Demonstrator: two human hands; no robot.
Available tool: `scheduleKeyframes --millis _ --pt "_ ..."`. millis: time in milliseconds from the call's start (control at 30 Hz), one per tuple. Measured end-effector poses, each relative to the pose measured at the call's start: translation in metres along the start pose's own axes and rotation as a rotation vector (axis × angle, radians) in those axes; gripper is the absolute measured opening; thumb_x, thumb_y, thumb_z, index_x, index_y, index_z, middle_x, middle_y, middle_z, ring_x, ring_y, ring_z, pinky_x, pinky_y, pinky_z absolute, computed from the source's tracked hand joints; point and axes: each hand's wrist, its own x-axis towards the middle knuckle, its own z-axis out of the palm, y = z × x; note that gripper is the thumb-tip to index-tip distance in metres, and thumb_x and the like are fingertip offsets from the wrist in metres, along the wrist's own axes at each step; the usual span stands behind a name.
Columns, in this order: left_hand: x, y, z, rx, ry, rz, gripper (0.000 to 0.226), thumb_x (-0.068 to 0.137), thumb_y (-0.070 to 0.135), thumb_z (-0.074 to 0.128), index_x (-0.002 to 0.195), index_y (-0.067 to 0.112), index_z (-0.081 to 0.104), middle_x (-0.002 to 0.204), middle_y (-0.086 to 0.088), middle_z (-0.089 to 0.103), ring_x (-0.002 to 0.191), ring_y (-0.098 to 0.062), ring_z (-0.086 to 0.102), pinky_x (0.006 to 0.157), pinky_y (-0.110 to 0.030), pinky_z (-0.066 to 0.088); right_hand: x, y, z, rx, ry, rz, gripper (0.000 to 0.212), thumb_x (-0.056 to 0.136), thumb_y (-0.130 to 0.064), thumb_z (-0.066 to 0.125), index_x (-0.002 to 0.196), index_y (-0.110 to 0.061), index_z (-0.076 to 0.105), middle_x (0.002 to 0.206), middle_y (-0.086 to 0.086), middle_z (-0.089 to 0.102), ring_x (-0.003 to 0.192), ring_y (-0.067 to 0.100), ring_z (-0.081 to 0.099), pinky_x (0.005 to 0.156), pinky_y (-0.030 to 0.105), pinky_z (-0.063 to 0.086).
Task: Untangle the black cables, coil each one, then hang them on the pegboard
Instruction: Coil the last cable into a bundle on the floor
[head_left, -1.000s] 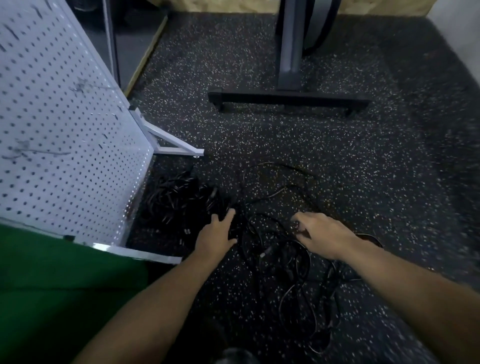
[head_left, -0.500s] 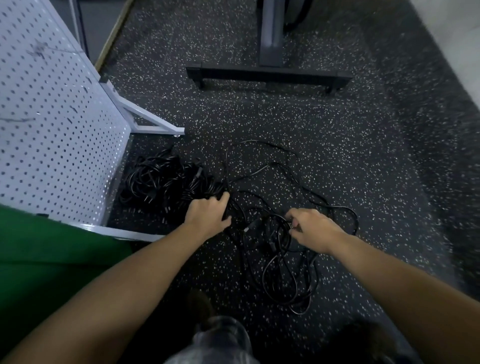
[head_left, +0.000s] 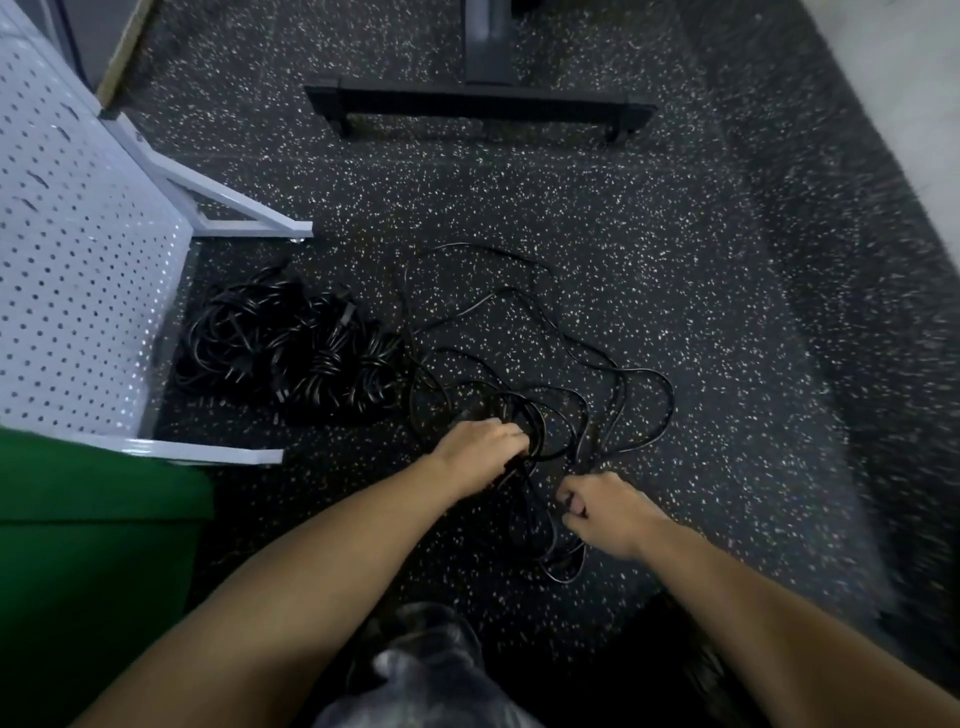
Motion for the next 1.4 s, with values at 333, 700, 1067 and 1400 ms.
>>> scheduleKeyframes --millis 333,700,1067,1400 --pt "0.007 -0.008 -0.009 0.009 0.001 0.147 0.033 0.097 0.021 0.069 0.125 0.017 0.053 0.119 0.001 0.062 0.112 -0.02 0.059 0.096 -0.038 0.05 -0.008 0.026 0.002 0.083 0.074 0.02 0.03 0.108 -0.044 0.047 0.121 -0.024 0.065 0.101 0.002 0.068 0.086 0.019 0.067 0.084 0.038 0.058" --pt "-0.011 0.04 -0.204 0.019 0.006 0.063 0.021 0.089 0.037 0.079 0.101 0.024 0.068 0.085 0.016 0.05 0.096 -0.015 0.058 0.084 -0.036 0.052 -0.076 0.01 -0.091 0.073 0.236 0.012 0.049 0.112 -0.034 0.037 0.067 -0.019 0.049 0.074 0.001 0.056 0.067 0.019 0.056 0.074 0.035 0.047" --pt "-0.08 0.156 -0.386 -0.297 0.726 -0.08 0.02 0.087 0.024 0.081 0.077 0.011 0.07 0.075 0.001 0.073 0.071 -0.012 0.071 0.07 -0.033 0.058 -0.227 -0.013 -0.217 0.839 0.433 -0.111 0.063 0.11 -0.056 0.029 0.107 -0.007 0.069 0.091 0.009 0.08 0.082 0.022 0.074 0.063 0.028 0.055" --pt "-0.115 0.218 -0.404 -0.393 0.768 0.036 0.029 0.089 0.039 0.081 0.081 0.016 0.066 0.076 0.005 0.074 0.071 -0.008 0.071 0.066 -0.028 0.058 -0.256 -0.015 -0.259 1.396 0.657 -0.276 0.02 0.096 -0.009 0.07 0.11 0.005 0.074 0.095 0.02 0.078 0.084 0.026 0.076 0.073 0.032 0.063"
